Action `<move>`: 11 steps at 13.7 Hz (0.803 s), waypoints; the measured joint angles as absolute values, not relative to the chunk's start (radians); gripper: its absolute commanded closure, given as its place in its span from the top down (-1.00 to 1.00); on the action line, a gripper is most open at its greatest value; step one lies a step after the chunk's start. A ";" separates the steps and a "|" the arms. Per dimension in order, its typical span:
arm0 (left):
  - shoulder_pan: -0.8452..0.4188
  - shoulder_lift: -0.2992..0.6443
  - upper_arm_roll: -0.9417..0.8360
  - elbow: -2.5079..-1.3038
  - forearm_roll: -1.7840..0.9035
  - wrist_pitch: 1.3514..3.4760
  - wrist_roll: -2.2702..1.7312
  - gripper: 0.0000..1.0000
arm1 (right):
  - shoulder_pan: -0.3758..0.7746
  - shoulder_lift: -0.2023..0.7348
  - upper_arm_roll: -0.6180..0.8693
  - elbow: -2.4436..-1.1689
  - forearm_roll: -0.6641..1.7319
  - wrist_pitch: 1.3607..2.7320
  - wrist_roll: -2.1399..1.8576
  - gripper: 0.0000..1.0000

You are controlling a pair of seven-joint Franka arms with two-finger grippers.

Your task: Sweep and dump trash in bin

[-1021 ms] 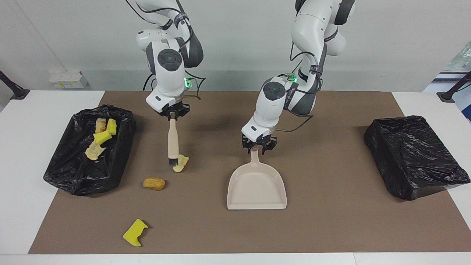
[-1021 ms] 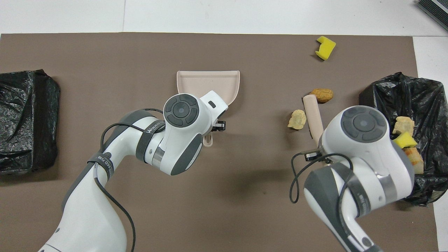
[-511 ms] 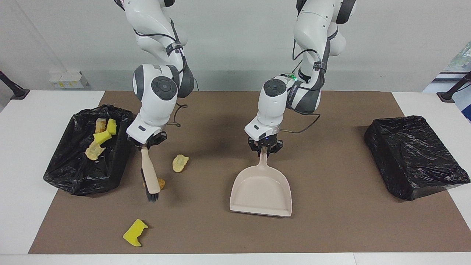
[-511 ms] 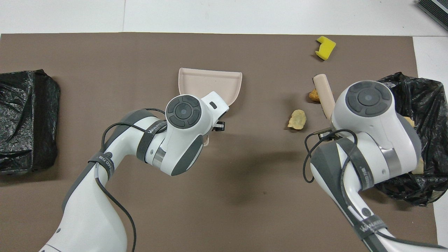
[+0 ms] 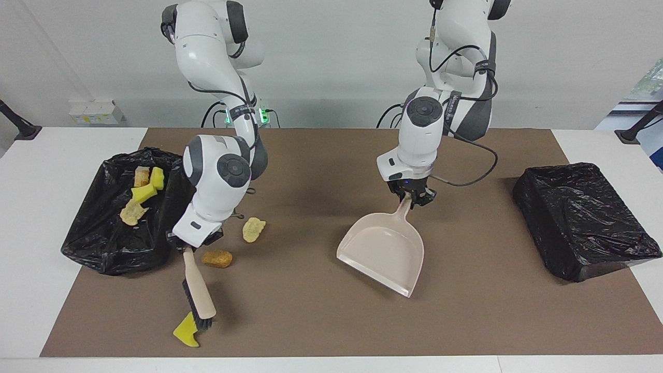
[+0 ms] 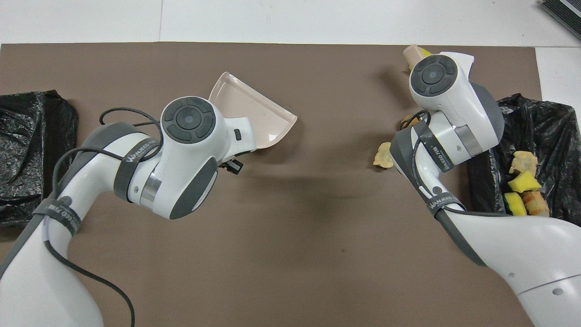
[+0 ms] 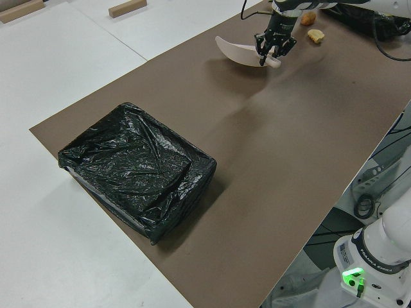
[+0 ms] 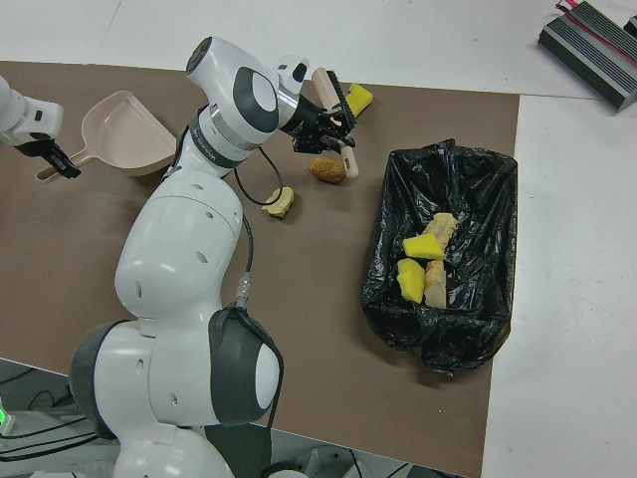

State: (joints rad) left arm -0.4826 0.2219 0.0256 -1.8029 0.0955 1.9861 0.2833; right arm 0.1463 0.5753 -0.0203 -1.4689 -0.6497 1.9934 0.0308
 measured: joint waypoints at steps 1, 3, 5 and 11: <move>-0.472 0.199 0.027 -1.830 0.097 1.986 0.366 -1.00 | 0.129 0.605 -0.022 -1.455 -0.672 2.014 0.031 -1.00; -0.465 0.159 0.026 -1.885 0.120 1.985 0.495 -1.00 | 0.110 0.641 -0.022 -1.440 -0.699 2.026 0.033 -1.00; -0.465 0.133 0.021 -1.925 0.132 1.985 0.608 -1.00 | 0.111 0.644 -0.019 -1.435 -0.685 2.024 0.037 -1.00; -0.495 0.122 0.000 -1.971 0.134 2.012 0.714 -1.00 | 0.151 0.616 -0.006 -1.437 -0.540 1.822 0.037 -1.00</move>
